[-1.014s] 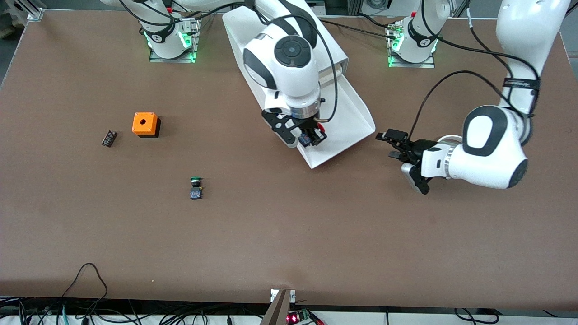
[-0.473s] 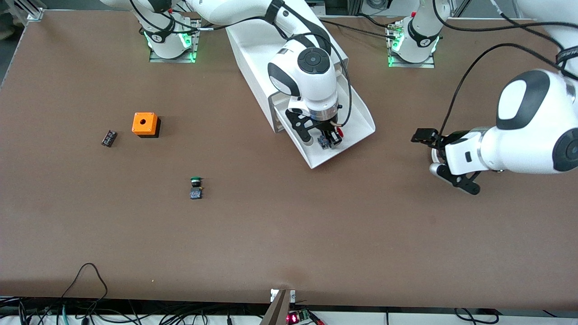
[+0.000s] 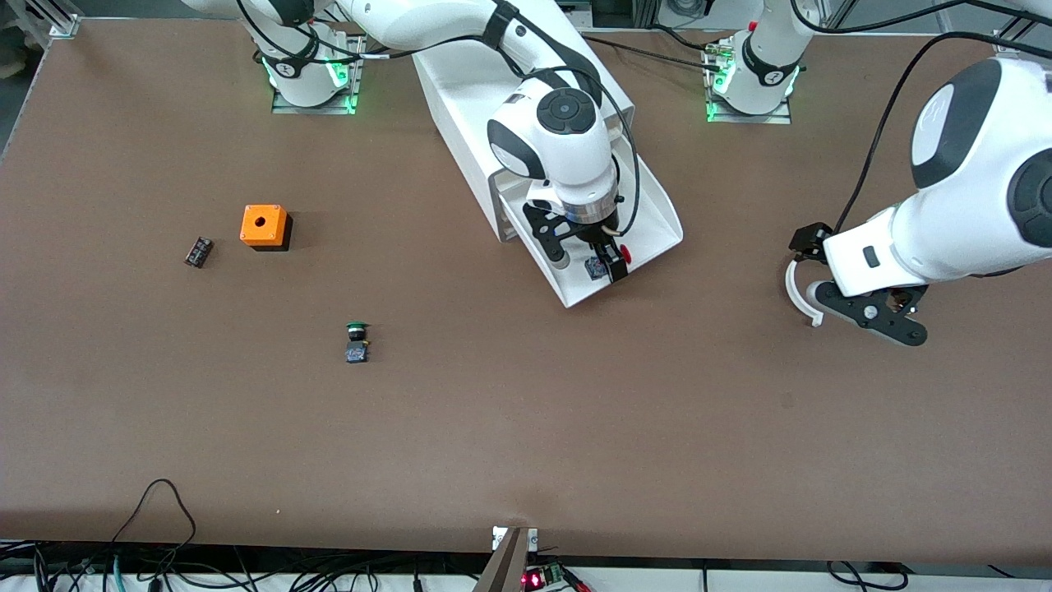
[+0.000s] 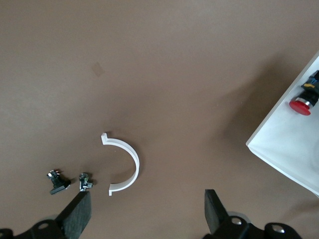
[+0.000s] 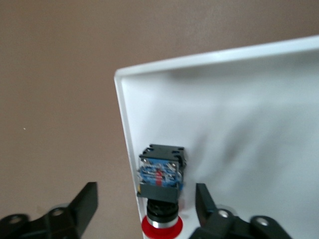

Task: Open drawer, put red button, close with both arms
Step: 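Raise the right gripper out of the drawer and draw it back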

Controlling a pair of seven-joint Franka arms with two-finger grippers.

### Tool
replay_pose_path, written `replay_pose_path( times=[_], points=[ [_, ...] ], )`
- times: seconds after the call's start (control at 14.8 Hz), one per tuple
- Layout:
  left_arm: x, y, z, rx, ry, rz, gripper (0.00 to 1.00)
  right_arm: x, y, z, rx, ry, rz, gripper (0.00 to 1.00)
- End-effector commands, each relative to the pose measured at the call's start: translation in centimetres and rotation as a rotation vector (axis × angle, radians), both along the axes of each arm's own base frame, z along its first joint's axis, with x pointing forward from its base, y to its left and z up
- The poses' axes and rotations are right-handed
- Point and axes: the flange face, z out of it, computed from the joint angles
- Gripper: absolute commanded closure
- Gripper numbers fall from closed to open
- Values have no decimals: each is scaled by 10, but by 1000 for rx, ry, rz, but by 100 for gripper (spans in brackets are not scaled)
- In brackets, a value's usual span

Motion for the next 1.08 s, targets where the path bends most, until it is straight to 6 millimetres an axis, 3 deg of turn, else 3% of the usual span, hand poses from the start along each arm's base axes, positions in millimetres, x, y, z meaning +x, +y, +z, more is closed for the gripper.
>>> replay_pose_path(
  times=[0.0,0.2,0.41,0.68,0.74,0.95,1.01],
  points=[
    [8,10,8,19,-28,19,0,19,-20,33,-29,-35,42,0],
    [10,6,5,16,-34,26,0,32,-52,76,-146,-59,326,0],
    [13,3,2,12,-58,91,0,63,-110,120,-195,-53,487,0],
    [7,-5,-7,-43,-4,402,0,97,-181,144,-295,-52,857,0],
    [6,-11,-9,-30,-2,443,0,104,-197,156,-296,-67,869,0],
    [6,-23,-21,-19,-8,534,0,125,-244,165,-326,-56,940,0],
    [5,-36,-23,-23,-19,548,0,131,-263,166,-339,-34,982,0]
  ],
)
